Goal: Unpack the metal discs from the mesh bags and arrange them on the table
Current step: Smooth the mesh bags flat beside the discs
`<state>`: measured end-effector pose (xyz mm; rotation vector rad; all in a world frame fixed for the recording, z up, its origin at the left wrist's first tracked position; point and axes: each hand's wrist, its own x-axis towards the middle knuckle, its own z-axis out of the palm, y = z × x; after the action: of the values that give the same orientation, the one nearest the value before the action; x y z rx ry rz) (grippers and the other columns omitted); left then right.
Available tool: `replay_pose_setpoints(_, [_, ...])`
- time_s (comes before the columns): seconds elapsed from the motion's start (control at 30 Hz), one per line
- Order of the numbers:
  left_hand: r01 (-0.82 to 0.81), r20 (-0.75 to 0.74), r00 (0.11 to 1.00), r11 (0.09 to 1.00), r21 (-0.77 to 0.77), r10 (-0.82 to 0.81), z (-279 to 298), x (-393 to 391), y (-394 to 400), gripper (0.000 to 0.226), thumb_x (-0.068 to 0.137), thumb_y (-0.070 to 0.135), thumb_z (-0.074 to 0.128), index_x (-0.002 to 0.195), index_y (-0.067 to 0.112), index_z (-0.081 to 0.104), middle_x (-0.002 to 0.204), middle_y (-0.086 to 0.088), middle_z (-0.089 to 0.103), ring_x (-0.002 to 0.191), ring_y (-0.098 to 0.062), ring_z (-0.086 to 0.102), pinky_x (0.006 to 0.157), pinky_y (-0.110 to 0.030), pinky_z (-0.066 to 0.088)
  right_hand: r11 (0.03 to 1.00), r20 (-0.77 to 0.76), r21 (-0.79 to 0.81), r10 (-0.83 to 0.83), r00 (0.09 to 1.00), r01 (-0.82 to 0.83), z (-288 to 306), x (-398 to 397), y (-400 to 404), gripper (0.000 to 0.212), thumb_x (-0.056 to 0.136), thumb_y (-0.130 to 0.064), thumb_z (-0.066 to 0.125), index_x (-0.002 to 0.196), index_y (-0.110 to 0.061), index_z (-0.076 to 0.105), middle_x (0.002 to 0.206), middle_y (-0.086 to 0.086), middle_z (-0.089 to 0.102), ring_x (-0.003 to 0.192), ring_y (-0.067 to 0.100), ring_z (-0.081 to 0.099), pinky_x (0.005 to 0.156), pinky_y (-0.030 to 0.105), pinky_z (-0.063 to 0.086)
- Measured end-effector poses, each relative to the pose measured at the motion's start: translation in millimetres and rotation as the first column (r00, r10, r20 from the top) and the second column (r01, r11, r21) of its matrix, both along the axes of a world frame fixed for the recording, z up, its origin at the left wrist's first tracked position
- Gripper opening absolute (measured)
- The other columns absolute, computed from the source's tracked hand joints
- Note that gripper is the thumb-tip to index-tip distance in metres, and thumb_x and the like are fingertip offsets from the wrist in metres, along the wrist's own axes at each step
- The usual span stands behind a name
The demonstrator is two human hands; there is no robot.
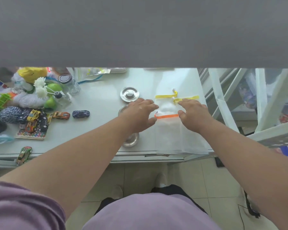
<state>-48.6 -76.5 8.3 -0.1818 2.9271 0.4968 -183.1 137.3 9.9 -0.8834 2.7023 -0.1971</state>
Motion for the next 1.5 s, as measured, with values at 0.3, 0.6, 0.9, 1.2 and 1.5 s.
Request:
replay_pose_setpoints(0.3, [-0.118,0.062,0.990,0.982,-0.147,0.128,-28.5,-89.1,11.0,0.045,0.104,0.017,0.049,0.147,0.024,0.053,0.146,-0.008,0.054,0.136,-0.035,0.046,0.109,-0.051,0.039,0.994,-0.043,0.005,-0.105,0.994,0.106,-26.1,-56.6,5.3,0.052,0.098,-0.007,0.048,0.148,-0.021,0.051,0.151,0.008,0.052,0.137,0.034,0.046,0.111,0.050,0.043])
replay_pose_setpoints(0.6, [-0.193,-0.052,0.981,0.974,-0.120,0.188,-26.0,-112.7,-4.0,0.043,0.092,-0.010,0.046,0.122,0.009,0.069,0.125,-0.015,0.060,0.119,-0.038,0.059,0.096,-0.046,0.053,0.961,-0.027,-0.083,-0.269,0.963,0.266,-28.3,-84.9,-17.8,0.028,0.096,-0.005,0.052,0.119,-0.015,0.064,0.127,0.010,0.057,0.115,0.032,0.060,0.090,0.042,0.050])
replay_pose_setpoints(0.9, [-0.224,-0.105,0.972,0.961,-0.164,0.209,-17.1,-131.1,-25.3,0.041,0.093,-0.009,0.046,0.120,0.011,0.069,0.124,-0.012,0.060,0.117,-0.036,0.059,0.092,-0.044,0.053,0.920,-0.061,-0.196,-0.358,0.932,0.340,-20.5,-110.2,-33.5,0.027,0.097,-0.006,0.054,0.122,-0.012,0.062,0.132,0.014,0.057,0.119,0.034,0.060,0.092,0.041,0.051])
replay_pose_setpoints(1.2, [-0.073,-0.102,0.994,0.947,-0.312,0.043,-22.7,-112.6,-7.9,0.028,0.097,0.022,0.058,0.123,0.014,0.067,0.125,-0.009,0.061,0.120,-0.034,0.056,0.099,-0.045,0.046,0.931,-0.020,-0.226,-0.298,0.954,0.286,-28.6,-82.8,-19.0,0.048,0.100,-0.019,0.052,0.147,-0.025,0.041,0.149,0.009,0.041,0.121,0.037,0.057,0.094,0.050,0.052])
replay_pose_setpoints(1.5, [-0.060,0.018,0.998,0.977,-0.202,0.065,-34.5,-90.9,17.7,0.044,0.103,0.046,0.048,0.132,0.016,0.061,0.143,-0.009,0.057,0.137,-0.033,0.049,0.109,-0.052,0.045,0.995,-0.039,-0.056,-0.081,0.996,0.079,-42.4,-40.2,-13.4,0.057,0.103,-0.041,0.051,0.155,-0.019,0.043,0.165,0.010,0.040,0.150,0.031,0.034,0.119,0.048,0.029])
